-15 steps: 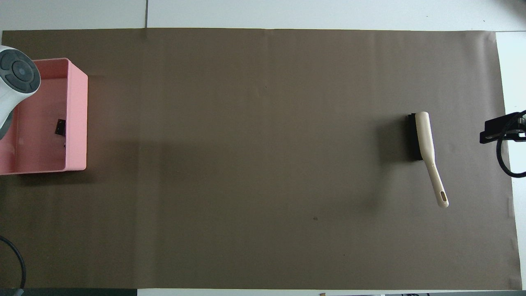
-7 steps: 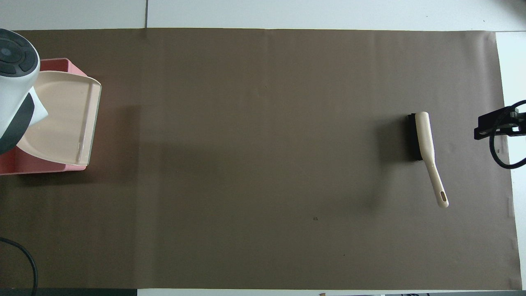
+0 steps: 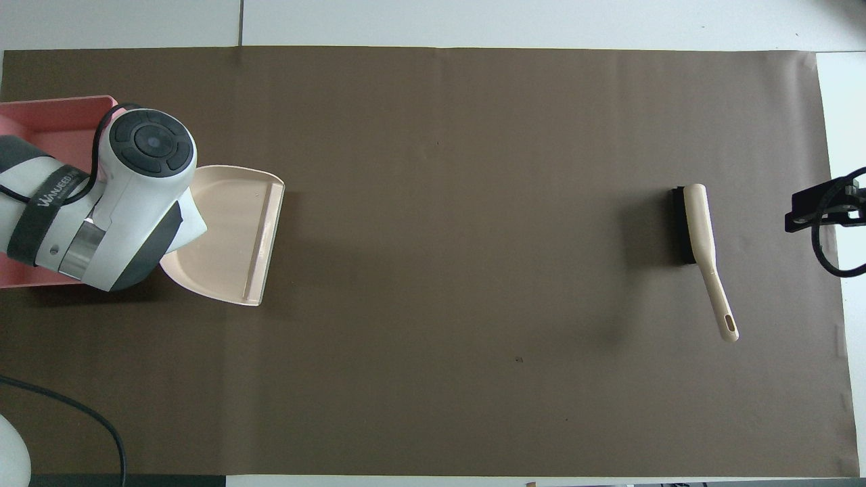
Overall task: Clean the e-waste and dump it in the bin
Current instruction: 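Lower the dustpan back onto the table with the left gripper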
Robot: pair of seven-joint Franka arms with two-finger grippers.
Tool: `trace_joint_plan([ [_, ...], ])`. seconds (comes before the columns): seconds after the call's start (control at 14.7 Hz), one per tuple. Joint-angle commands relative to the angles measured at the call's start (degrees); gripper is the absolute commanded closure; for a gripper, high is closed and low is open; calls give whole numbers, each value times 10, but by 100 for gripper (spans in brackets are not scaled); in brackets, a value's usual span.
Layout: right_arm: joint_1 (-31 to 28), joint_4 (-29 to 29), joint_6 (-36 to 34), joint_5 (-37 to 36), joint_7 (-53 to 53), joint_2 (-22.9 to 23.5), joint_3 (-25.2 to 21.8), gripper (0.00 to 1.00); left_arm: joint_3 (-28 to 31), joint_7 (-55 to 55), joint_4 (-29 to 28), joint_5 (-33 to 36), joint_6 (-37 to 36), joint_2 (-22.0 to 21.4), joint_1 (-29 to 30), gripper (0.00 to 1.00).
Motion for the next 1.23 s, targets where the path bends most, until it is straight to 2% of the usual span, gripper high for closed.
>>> trace_joint_plan([
  [0.0, -5, -2, -5, 6, 0, -5, 5, 0, 7, -48, -70, -36, 44, -37, -39, 100],
  [0.61, 3, 1, 0, -4, -55, -3, 5, 0, 7, -207, -120, -63, 78, -19, -154, 100],
  [0.95, 4, 0, 16, -3, -22, -3, 6, 0, 8, -236, -120, -64, 89, 3, -165, 98],
  [1.16, 10, 0, 17, -4, -19, -3, 8, 0, 9, -236, -115, -64, 78, 2, -163, 59],
])
